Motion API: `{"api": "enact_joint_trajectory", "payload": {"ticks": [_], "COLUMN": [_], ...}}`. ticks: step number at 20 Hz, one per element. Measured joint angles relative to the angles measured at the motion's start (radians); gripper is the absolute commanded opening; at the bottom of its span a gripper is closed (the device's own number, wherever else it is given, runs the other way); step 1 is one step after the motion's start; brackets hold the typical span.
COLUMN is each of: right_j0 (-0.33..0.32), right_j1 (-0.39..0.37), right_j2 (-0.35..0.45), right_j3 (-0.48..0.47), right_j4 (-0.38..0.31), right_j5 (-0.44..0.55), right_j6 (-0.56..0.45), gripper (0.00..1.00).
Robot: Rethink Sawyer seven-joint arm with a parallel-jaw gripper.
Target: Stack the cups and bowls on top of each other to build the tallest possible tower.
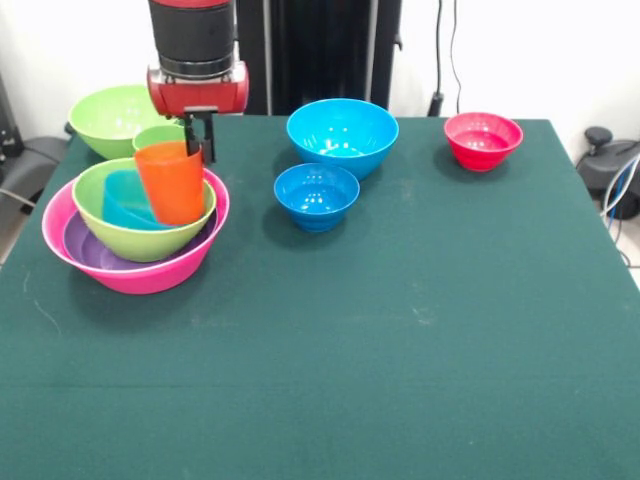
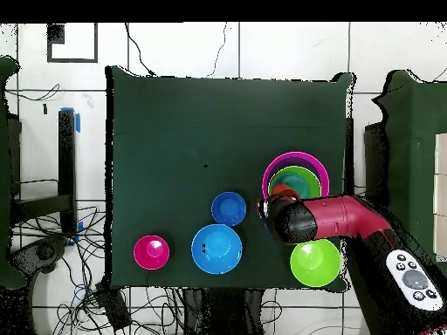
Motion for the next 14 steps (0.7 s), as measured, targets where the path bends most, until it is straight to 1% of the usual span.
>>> {"api": "enact_joint_trajectory", "payload": {"ticks": [5,14], "right_j0": [-0.001,-0.001], "right_j1": [0.016,0.017], "right_j2": [0.000,-0.001], "right_j3": [-0.015,-0.029], "right_j4": [0.000,0.000], "right_j5": [0.000,0.000], "right_j6": [0.000,0.000], "gripper": [0.00,0.00]}}
